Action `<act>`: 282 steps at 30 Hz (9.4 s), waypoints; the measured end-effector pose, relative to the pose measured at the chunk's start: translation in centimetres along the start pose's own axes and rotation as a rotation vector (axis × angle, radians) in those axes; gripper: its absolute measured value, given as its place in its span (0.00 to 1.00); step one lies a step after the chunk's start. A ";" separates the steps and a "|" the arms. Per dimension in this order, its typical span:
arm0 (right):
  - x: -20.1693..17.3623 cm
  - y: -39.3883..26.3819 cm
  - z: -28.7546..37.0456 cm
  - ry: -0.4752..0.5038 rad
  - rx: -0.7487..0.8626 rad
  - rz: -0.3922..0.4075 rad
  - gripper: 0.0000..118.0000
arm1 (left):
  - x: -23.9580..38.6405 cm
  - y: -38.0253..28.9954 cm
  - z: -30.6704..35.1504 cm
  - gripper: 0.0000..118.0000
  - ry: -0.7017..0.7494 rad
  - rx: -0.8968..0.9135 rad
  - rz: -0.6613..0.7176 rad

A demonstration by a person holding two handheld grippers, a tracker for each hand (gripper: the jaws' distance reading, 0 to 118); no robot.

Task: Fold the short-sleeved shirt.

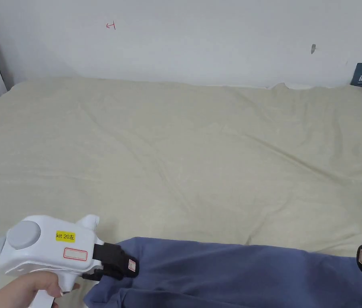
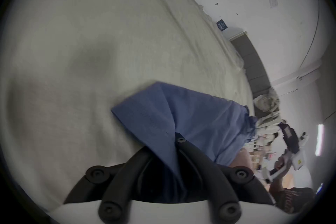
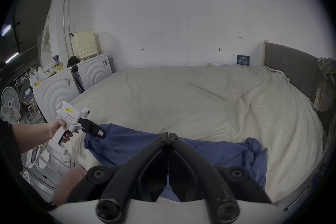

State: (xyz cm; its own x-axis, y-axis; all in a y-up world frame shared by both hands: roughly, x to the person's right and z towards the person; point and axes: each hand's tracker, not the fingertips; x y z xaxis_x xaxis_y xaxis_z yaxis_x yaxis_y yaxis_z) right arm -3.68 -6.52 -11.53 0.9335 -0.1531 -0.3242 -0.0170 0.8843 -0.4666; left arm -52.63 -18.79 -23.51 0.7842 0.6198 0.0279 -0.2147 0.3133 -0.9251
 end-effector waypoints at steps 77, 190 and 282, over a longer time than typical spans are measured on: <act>2.1 -0.8 1.0 0.098 -0.026 -0.095 0.00 | 0.8 -0.7 -4.1 1.00 -0.283 -0.149 0.091; 1.5 5.6 3.4 -0.017 0.237 0.177 0.00 | 19.5 -10.7 8.2 0.00 0.422 1.019 -0.512; 0.9 5.5 -3.4 0.074 -0.078 -0.023 0.00 | 20.3 -3.5 8.4 0.00 0.146 0.777 -0.462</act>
State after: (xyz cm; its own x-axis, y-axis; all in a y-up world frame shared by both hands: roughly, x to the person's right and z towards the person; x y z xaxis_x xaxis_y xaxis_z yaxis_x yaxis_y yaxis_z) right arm -4.14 -3.27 -17.23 0.9052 -0.2075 -0.3709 -0.0264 0.8436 -0.5363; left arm -40.89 -1.24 -16.50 0.9440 0.2317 0.2348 -0.1510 0.9364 -0.3168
